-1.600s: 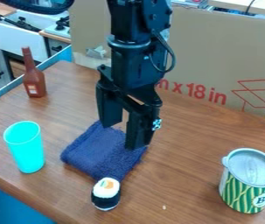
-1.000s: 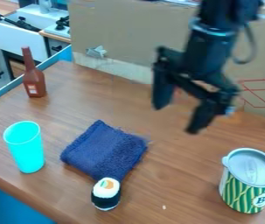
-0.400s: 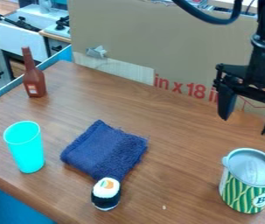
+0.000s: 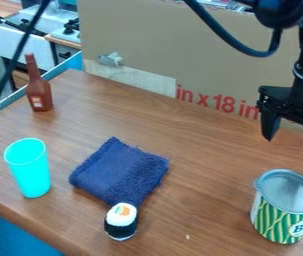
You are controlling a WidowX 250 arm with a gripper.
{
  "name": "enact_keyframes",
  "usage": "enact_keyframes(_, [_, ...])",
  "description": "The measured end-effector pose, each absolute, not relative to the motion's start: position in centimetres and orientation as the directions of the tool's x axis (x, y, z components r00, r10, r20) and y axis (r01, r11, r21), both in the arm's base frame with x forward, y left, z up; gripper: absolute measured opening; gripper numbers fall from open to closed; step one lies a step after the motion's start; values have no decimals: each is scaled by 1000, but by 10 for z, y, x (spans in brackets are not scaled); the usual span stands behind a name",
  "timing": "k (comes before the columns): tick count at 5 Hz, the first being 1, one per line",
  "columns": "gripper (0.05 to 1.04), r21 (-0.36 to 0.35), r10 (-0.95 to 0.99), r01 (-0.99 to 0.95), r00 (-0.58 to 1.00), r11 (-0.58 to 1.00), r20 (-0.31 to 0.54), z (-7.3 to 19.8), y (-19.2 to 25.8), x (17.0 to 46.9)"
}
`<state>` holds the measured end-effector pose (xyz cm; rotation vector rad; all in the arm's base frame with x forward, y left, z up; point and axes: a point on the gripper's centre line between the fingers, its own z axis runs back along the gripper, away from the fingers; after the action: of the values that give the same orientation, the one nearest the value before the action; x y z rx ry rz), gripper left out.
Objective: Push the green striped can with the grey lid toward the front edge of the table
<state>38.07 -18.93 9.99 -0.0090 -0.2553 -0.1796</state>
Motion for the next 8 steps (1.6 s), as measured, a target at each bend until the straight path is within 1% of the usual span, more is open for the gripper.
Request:
enact_keyframes(1, [1001, -1, -182, 187, 960, 982, 213, 92, -196, 384])
enact_keyframes(2, [1001, -12, -203, 208, 963, 978, 177, 88, -197, 378])
enact_keyframes(3, [1001, -10, -191, 194, 972, 981, 140, 69, -197, 365])
enact_keyframes(4, [1001, 10, -166, 166, 980, 986, 114, 46, -203, 344])
enact_keyframes(5, [1000, 12, -172, 172, 982, 985, 76, 31, -203, 324])
enact_keyframes(6, [1000, -22, -159, 161, 984, 987, 76, 49, -196, 297])
enact_keyframes(7, [1000, -58, -148, 153, 986, 987, 78, 58, -190, 277])
enact_keyframes(8, [1000, -98, -131, 139, 988, 985, 84, 68, -188, 265])
